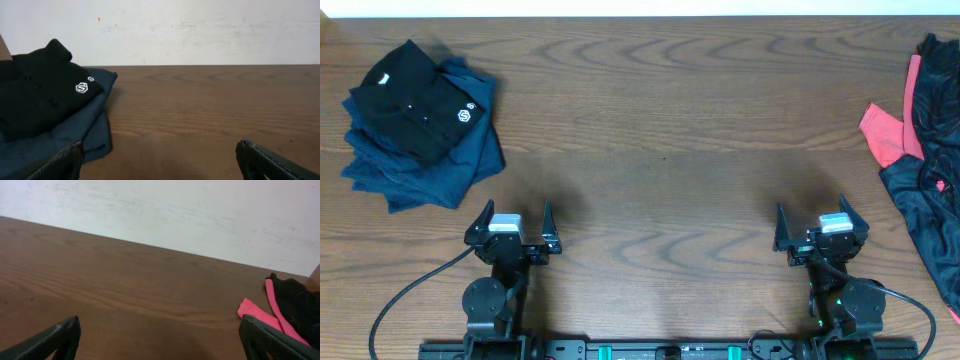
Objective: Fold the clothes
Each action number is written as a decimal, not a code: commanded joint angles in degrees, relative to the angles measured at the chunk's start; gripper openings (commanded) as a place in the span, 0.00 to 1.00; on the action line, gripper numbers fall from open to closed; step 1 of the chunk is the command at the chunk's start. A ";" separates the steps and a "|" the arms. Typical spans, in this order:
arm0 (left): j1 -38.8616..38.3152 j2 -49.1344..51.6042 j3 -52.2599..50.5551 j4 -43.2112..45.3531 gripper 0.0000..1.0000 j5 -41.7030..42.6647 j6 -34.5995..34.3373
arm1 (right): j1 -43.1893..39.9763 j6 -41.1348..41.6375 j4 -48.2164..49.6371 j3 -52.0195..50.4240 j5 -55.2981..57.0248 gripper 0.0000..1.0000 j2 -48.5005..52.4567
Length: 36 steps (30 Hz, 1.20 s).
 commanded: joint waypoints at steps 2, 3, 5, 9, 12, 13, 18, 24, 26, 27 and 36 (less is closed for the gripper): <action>0.24 -0.26 -0.66 -2.32 0.98 0.66 0.50 | 0.11 -0.63 -0.09 -0.15 -0.37 0.99 0.00; 0.24 -0.26 -0.66 -2.32 0.98 0.66 0.50 | 0.11 -0.63 -0.09 -0.15 -0.37 0.99 0.00; 0.24 -0.26 -0.66 -2.32 0.98 0.66 0.50 | 0.11 -0.63 -0.09 -0.15 -0.37 0.99 0.00; 0.24 -0.26 -0.66 -2.32 0.98 0.66 0.50 | 0.11 -0.63 -0.11 -0.15 -0.37 0.99 0.00; 0.24 -0.26 -0.66 -2.34 0.98 0.66 0.50 | 0.11 -0.63 -0.13 -0.15 -0.37 0.99 0.00; 0.24 -0.26 -0.66 -2.34 0.98 0.66 0.50 | 0.11 -0.61 -0.07 -0.15 -0.39 0.99 0.00; 0.24 -0.26 -0.66 -2.16 0.98 0.70 -0.66 | 0.11 4.39 -0.07 -0.15 -0.11 0.99 0.02; 0.24 0.79 3.13 -6.21 0.98 0.87 -1.73 | 0.11 6.71 -0.37 1.31 2.12 0.99 0.13; 0.24 2.64 5.88 -8.24 0.98 0.85 -2.62 | 0.11 7.19 -0.92 2.78 4.42 0.99 0.70; 0.24 3.89 7.30 -9.03 0.98 0.83 -3.08 | 0.11 7.19 -1.46 3.69 4.98 0.99 1.16; 0.24 24.94 24.35 -17.90 0.98 0.85 -4.28 | 0.11 8.41 -9.01 18.67 7.45 0.99 15.69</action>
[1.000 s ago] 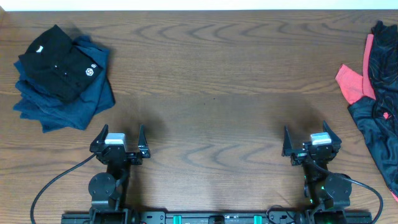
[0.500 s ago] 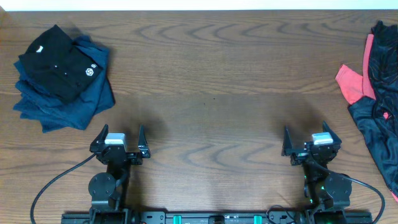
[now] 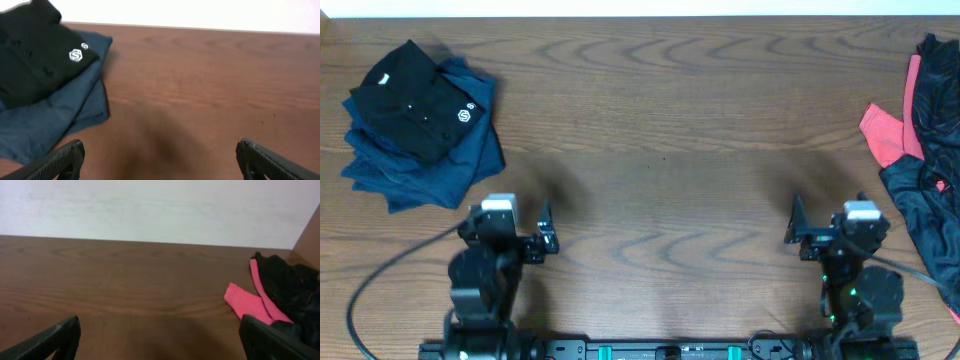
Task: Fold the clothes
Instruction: 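Reach the right gripper into the black jersey pile at right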
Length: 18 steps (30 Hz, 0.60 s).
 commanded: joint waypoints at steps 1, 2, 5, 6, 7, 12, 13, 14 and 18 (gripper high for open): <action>0.24 7.80 6.91 -3.04 0.98 0.35 -1.07 | 0.09 1.09 -1.60 6.75 1.42 0.99 6.80; 0.24 10.08 8.74 -4.50 0.98 0.37 -1.09 | 0.09 1.09 -2.49 8.68 1.38 0.99 9.20; 0.24 16.94 14.51 -10.08 0.98 0.37 -1.09 | 0.09 1.07 -7.23 16.00 0.68 0.99 18.78; 0.24 18.01 15.52 -11.21 0.98 0.37 -1.09 | 0.09 1.07 -8.39 17.40 0.68 0.99 20.65; 0.24 19.76 17.09 -13.09 0.98 0.37 -1.09 | 0.09 0.81 -10.97 20.31 0.68 0.99 24.68; 0.24 24.98 22.12 -19.19 0.98 0.55 -2.14 | -1.09 0.42 -22.05 32.72 0.33 0.99 41.90; 0.24 25.24 22.38 -19.41 0.98 0.90 -2.14 | -1.25 0.44 -22.93 34.40 -0.33 0.99 44.37; 0.24 25.44 22.53 -19.39 0.98 1.99 -2.14 | -1.36 0.44 -23.58 36.68 -1.18 0.99 47.74; 0.24 25.42 22.56 -19.21 0.98 3.37 -2.14 | -2.14 -0.07 -22.53 40.46 5.01 0.99 55.65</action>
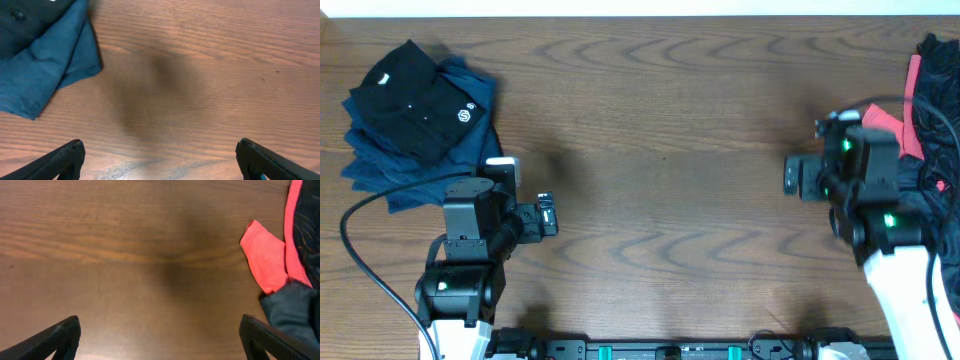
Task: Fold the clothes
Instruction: 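Reach the right gripper into the black jersey pile at right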
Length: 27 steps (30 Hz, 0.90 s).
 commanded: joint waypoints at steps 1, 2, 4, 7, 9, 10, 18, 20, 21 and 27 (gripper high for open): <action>0.24 -0.02 1.42 -0.22 0.98 1.60 -0.74 | -2.08 1.64 1.46 2.60 8.48 0.99 5.01; 0.24 -0.02 1.42 -0.22 0.98 1.60 -0.74 | -3.21 4.52 2.12 2.60 12.35 0.99 6.47; 0.24 -0.02 1.42 -0.22 0.98 1.60 -0.74 | -6.60 10.88 2.75 2.60 17.59 0.99 9.68; 0.24 -0.02 1.42 -0.22 0.98 1.60 -0.74 | -13.22 16.06 3.13 2.60 21.27 0.97 14.36; 0.24 -0.02 1.42 -0.22 0.98 1.60 -0.74 | -17.77 16.94 3.96 2.60 21.77 0.96 17.25; 0.24 -0.02 1.42 -0.20 0.98 1.60 -0.74 | -20.11 16.92 4.68 2.60 21.77 0.95 18.73; 0.24 -0.02 1.42 -0.22 0.98 1.60 -0.74 | -31.95 17.77 11.04 2.60 19.30 0.88 28.28; 0.24 -0.02 1.42 -0.22 0.98 1.60 -0.74 | -33.81 17.75 11.61 2.60 19.37 0.86 29.92; 0.24 -0.02 1.42 -0.22 0.98 1.60 -0.74 | -34.62 17.77 11.96 2.60 19.37 0.85 30.67; 0.24 -0.02 1.42 -0.22 0.98 1.60 -0.74 | -39.01 17.75 14.34 2.60 16.31 0.84 35.65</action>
